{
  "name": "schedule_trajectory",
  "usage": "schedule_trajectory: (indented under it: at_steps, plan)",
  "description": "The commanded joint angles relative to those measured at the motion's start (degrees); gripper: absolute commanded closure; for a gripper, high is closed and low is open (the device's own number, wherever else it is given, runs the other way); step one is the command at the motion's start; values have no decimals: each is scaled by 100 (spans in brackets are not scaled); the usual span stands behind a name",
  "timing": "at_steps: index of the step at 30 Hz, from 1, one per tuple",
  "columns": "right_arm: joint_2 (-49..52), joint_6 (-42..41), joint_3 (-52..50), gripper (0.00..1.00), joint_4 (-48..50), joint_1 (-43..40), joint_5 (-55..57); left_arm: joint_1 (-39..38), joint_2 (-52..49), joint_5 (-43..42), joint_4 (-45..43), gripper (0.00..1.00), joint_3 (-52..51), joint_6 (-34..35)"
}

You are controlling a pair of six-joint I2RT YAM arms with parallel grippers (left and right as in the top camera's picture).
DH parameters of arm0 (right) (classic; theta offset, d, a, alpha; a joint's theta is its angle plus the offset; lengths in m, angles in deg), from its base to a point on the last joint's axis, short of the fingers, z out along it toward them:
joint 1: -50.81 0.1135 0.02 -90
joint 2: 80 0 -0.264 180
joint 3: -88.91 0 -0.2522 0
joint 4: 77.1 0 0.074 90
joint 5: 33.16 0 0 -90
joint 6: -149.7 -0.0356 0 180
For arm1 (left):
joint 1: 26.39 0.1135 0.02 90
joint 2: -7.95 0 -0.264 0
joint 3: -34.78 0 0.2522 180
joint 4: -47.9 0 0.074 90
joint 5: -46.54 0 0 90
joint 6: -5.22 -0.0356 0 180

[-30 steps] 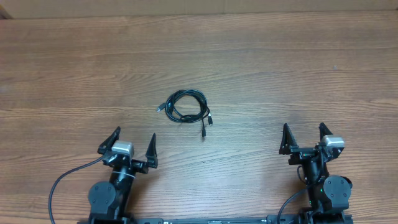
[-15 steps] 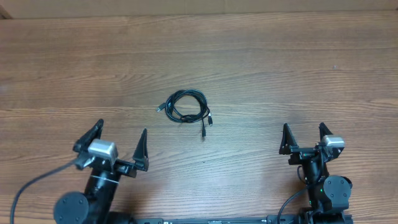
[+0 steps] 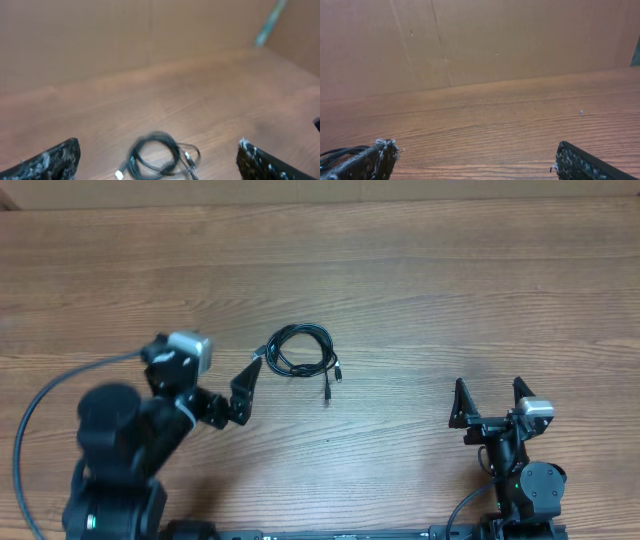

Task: Untangle cables
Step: 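Move the left gripper forward over the coiled black cable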

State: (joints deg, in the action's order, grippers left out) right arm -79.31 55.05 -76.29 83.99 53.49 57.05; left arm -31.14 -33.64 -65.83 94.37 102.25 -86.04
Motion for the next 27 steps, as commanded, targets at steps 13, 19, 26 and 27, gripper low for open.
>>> schedule_trajectory:
  at_steps: [13, 19, 26, 27]
  plan:
    - [-52, 22, -59, 0, 33, 26, -13, 28, -2282, -772, 334, 0, 356, -166]
    - [-52, 22, -59, 0, 33, 26, -13, 28, -2975, -767, 330, 0, 356, -133]
    - [-52, 22, -59, 0, 33, 26, -13, 24, -3703, -774, 396, 0, 356, -129]
    - [-52, 22, -59, 0, 33, 26, -13, 24, -3788, -774, 461, 0, 356, -129]
